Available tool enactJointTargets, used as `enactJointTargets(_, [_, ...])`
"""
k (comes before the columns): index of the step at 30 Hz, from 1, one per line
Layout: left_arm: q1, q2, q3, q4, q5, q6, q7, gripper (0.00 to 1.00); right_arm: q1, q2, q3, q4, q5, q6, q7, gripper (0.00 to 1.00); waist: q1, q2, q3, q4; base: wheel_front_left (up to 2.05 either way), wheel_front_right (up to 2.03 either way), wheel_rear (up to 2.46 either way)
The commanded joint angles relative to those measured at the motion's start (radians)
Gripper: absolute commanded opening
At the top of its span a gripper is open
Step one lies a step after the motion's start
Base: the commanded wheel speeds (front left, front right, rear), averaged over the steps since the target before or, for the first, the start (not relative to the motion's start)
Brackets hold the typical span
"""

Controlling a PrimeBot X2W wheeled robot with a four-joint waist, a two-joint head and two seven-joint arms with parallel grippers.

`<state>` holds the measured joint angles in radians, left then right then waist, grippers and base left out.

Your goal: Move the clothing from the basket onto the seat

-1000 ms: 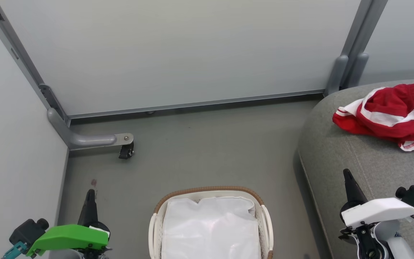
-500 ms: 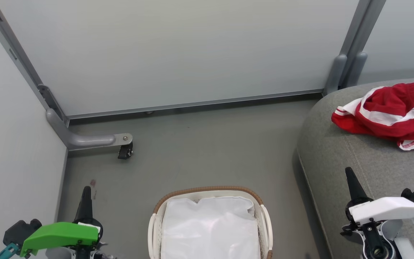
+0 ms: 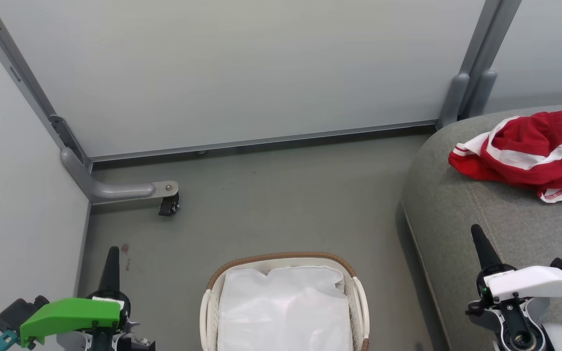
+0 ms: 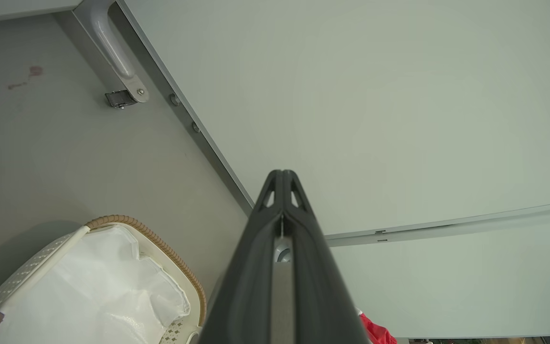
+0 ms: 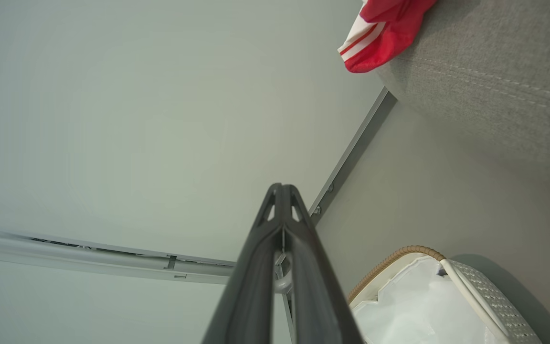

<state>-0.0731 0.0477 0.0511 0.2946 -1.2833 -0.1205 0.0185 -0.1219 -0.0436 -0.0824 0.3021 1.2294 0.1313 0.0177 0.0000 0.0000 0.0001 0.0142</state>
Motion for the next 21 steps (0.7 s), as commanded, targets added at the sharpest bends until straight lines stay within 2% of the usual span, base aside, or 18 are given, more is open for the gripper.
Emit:
enactJointTargets(1, [-0.027, 0.003, 0.007, -0.013, -0.024, -0.004, 0.006, 0.0, 0.004, -0.006, -0.004, -0.013, 0.026, -0.001, 0.008, 0.0, 0.0, 0.0, 0.0, 0.0, 0.0, 0.0, 0.0])
enactJointTargets(21, [-0.036, 0.004, 0.035, -0.031, -0.172, -0.009, 0.051, 0.0, 0.011, -0.008, -0.019, -0.036, 0.198, -0.001, 0.052, 0.0, 0.0, 0.0, 0.001, -0.006, 0.0, 0.0, 0.0])
